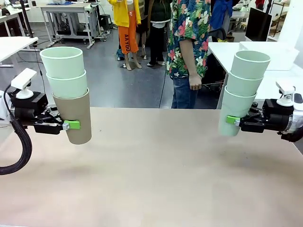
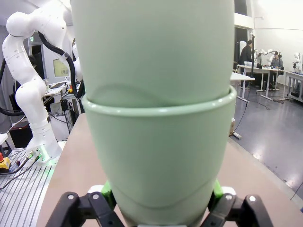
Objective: Stack the cups and store them in the basket.
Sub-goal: Place the stack of Reusable plastic cups into the Pantry Basket.
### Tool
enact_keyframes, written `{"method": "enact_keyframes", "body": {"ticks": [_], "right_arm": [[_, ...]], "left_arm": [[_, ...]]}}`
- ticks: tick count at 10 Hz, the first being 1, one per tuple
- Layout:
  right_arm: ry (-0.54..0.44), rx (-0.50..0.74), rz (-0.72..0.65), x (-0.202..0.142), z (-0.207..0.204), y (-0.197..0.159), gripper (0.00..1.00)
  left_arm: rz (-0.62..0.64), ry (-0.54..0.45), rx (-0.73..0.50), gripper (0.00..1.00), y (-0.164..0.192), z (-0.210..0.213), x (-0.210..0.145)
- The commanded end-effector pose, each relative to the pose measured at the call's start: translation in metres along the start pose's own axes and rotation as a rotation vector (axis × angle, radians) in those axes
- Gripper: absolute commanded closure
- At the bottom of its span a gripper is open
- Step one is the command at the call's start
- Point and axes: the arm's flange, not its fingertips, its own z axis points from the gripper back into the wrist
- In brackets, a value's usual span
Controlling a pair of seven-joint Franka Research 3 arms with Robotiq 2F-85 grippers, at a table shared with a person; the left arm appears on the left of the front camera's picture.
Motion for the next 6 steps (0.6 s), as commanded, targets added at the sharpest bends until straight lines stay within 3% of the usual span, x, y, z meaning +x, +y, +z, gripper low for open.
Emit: {"method": "enact_keyframes", "body": {"ticks": [1, 6], "right_arm": [[-0.013, 0.005, 0.017, 0.0025, -0.0001, 0.0005, 0.16], [-0.013, 0.005, 0.017, 0.0025, -0.0001, 0.0005, 0.16]], "left_arm": [[-0.003, -0.009, -0.002, 0.15, -0.0002, -0.0008, 0.003], [-0.003, -0.009, -0.002, 0.15, -0.0002, -0.0008, 0.003]]}}
